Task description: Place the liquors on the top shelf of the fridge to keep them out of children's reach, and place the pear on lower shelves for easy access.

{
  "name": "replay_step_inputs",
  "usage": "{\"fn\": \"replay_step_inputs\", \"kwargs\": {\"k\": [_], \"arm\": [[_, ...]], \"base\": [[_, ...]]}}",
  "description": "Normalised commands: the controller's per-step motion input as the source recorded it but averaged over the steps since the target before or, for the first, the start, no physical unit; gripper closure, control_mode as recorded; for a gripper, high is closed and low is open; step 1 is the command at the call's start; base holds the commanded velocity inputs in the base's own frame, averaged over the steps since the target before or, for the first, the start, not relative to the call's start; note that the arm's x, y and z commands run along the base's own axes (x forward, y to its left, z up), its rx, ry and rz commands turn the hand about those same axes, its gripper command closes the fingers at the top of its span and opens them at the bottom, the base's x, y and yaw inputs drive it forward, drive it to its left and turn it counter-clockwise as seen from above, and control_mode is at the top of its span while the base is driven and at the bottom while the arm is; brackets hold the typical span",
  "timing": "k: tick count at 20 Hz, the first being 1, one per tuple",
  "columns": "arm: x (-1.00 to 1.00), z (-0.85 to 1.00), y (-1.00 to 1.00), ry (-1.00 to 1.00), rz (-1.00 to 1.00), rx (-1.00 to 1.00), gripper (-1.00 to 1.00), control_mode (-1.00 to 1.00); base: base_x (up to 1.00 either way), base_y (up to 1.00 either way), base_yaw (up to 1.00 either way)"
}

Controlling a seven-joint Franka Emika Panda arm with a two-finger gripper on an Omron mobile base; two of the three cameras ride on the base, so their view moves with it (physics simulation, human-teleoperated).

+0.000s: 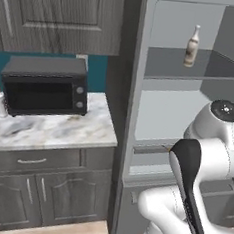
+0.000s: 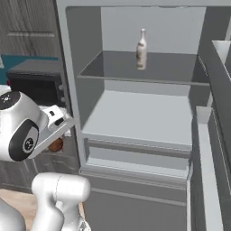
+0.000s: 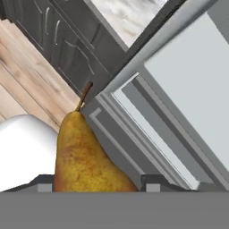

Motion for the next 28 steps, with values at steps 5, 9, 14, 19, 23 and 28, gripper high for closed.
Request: {"fn": "replay_step_inputs", "kwargs": {"k": [5, 9, 14, 19, 23, 28], "arm": [[0.0, 0.0, 0.0, 0.0, 0.0, 0.0, 1.0, 1.0], [0.0, 0.0, 0.0, 0.0, 0.0, 0.0, 1.0, 1.0], [0.0, 0.0, 0.0, 0.0, 0.0, 0.0, 1.0, 1.0], [0.15, -0.02, -0.05, -0.01, 0.0, 0.0, 1.0, -1.0], [0.44, -0.12, -0.01, -0.05, 0.0, 0.0, 1.0, -1.0], [0.49, -0.12, 0.0, -0.06, 0.0, 0.0, 1.0, -1.0]], "base": [[0.01, -0.66, 0.0], [0.01, -0.56, 0.0], [0.01, -0.43, 0.0], [0.04, -0.09, 0.0], [0.0, 0.0, 0.0], [0.0, 0.0, 0.0]]}}
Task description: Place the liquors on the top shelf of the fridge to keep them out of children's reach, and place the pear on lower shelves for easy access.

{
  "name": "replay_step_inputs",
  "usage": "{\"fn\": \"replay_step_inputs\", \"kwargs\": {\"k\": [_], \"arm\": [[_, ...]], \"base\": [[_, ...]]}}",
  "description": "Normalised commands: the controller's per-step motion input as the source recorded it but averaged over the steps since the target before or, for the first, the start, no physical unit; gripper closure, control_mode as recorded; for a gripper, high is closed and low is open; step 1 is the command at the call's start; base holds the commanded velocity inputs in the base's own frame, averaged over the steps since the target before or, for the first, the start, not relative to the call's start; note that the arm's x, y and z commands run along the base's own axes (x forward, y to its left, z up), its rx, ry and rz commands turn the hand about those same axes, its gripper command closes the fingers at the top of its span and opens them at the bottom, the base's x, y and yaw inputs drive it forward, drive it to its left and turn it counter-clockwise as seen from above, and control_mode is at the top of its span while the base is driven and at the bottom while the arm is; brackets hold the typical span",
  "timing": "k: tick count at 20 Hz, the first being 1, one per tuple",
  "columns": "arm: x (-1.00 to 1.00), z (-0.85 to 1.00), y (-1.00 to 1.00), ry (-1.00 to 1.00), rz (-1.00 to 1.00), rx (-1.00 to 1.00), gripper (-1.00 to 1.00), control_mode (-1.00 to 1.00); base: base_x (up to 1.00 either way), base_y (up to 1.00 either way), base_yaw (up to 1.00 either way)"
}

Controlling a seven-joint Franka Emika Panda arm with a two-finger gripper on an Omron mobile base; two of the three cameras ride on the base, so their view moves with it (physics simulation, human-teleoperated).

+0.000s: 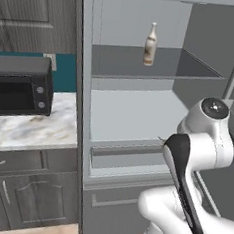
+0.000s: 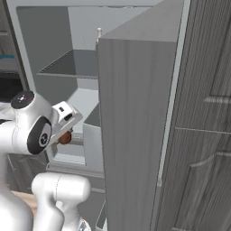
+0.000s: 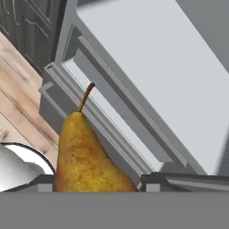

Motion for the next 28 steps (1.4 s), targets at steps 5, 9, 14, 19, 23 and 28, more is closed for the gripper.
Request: {"fn": "replay_step_inputs", "kwargs": {"k": [5, 9, 14, 19, 23, 28], "arm": [[0.53, -0.17, 0.0, -0.06, 0.0, 0.0, 1.0, -1.0], [0.48, -0.17, 0.0, -0.05, 0.0, 0.0, 1.0, -1.0], [0.51, -0.16, 0.0, -0.03, 0.0, 0.0, 1.0, -1.0], [0.5, -0.22, 0.0, 0.0, 0.0, 0.0, 1.0, -1.0], [0.36, -0.21, 0.0, 0.0, 0.0, 0.0, 1.0, -1.0], [0.3, -0.13, 0.0, 0.01, -0.06, 0.07, 1.0, -1.0]], "base": [[0.0, 0.0, 0.0], [0.0, 0.0, 0.0], [0.0, 0.0, 0.0], [0.0, 0.0, 0.0], [0.0, 0.0, 0.0], [0.0, 0.0, 0.0]]}}
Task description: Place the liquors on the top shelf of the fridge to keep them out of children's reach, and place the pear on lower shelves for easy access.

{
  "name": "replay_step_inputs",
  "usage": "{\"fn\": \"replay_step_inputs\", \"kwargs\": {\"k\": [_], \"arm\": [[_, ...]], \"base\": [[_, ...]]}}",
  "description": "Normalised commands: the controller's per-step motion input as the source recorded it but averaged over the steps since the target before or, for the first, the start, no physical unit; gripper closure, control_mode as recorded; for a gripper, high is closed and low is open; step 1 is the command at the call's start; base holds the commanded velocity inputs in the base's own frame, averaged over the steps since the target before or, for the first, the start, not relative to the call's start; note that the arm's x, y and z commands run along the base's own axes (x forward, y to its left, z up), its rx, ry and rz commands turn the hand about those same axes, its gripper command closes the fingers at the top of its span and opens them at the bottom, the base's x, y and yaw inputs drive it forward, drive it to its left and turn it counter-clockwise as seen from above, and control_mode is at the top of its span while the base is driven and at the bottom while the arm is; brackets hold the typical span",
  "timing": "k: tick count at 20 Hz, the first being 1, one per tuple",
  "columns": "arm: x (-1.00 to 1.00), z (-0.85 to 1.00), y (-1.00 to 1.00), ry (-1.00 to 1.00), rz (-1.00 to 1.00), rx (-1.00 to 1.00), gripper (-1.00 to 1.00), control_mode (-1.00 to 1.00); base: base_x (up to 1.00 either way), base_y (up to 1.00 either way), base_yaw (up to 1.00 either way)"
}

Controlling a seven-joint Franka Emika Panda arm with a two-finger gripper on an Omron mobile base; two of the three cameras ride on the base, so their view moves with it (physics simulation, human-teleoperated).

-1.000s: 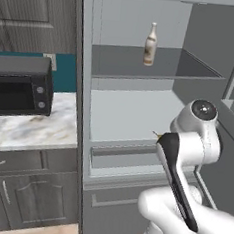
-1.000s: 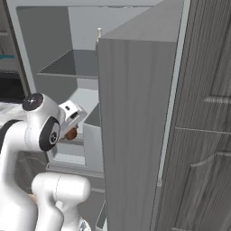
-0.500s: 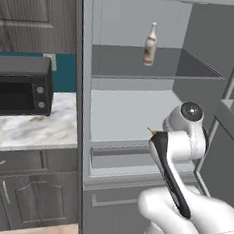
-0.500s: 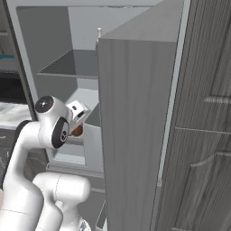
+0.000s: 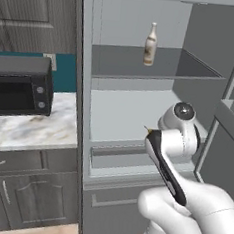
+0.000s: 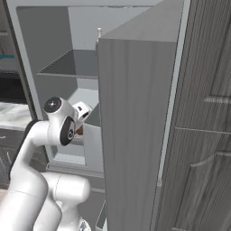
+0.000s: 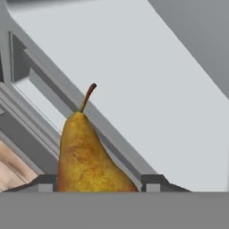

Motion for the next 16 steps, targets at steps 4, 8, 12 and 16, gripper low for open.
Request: {"fn": "replay_step_inputs", "kwargs": {"k": [4, 8, 12, 16], "arm": [[0.22, -0.12, 0.0, 0.0, -0.13, 0.12, 1.0, -1.0], [0.19, -0.2, 0.0, 0.0, -0.16, 0.13, 1.0, -1.0], [0.23, -0.19, 0.0, 0.02, -0.16, 0.18, 1.0, -1.0], [0.34, -0.12, 0.0, 0.0, -0.15, 0.21, 1.0, -1.0]], "base": [[0.0, 0.0, 0.0], [0.0, 0.0, 0.0], [0.0, 0.0, 0.0], [0.0, 0.0, 0.0]]}}
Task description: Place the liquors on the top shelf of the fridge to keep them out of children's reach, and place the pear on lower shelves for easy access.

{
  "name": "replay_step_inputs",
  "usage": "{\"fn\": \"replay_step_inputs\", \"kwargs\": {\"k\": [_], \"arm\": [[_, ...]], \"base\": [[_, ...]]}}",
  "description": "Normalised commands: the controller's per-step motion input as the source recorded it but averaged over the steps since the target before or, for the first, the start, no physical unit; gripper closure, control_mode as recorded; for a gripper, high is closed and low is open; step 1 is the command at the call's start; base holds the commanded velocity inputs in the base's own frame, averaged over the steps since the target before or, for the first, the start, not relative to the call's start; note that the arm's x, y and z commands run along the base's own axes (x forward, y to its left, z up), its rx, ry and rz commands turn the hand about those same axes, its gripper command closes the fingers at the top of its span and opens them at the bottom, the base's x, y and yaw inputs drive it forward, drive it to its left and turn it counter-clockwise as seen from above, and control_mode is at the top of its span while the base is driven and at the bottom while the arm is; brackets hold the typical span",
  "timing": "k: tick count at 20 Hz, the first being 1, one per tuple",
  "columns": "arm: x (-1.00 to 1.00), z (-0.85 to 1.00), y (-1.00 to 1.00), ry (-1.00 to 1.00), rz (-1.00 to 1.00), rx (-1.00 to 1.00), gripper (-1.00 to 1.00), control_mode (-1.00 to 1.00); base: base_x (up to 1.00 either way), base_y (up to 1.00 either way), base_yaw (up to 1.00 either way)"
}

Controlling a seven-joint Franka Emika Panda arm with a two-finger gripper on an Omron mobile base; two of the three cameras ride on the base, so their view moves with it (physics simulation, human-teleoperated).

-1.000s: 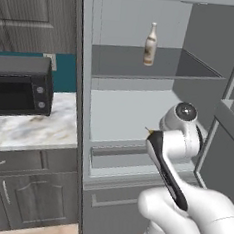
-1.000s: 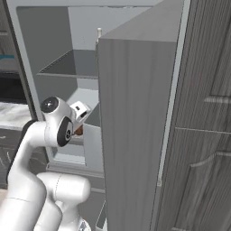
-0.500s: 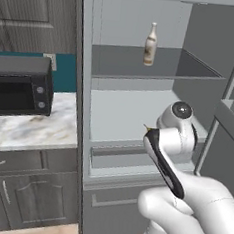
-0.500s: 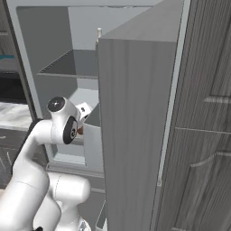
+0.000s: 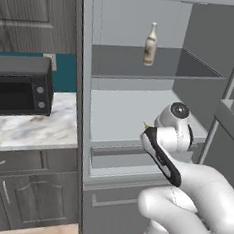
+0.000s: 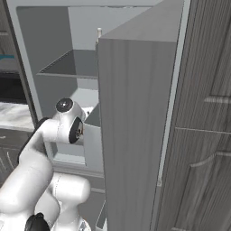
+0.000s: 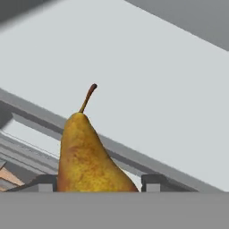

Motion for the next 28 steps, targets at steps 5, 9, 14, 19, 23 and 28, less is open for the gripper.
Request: {"fn": "replay_step_inputs", "kwargs": {"k": [5, 9, 14, 19, 23, 28], "arm": [[0.43, -0.04, 0.0, 0.0, -0.14, 0.2, 1.0, -1.0], [0.46, -0.21, 0.0, 0.0, -0.11, 0.05, 1.0, -1.0], [0.48, -0.33, 0.0, 0.0, -0.09, 0.0, 1.0, -1.0], [0.55, -0.37, 0.0, 0.0, -0.06, 0.0, 1.0, -1.0], [0.6, -0.26, 0.0, 0.0, -0.04, 0.0, -1.0, -1.0], [0.31, -0.03, 0.0, 0.0, -0.02, 0.0, -1.0, -1.0]], "base": [[0.0, 0.0, 0.0], [0.0, 0.0, 0.0], [0.0, 0.0, 0.0], [0.0, 0.0, 0.0], [0.0, 0.0, 0.0], [0.0, 0.0, 0.0]]}}
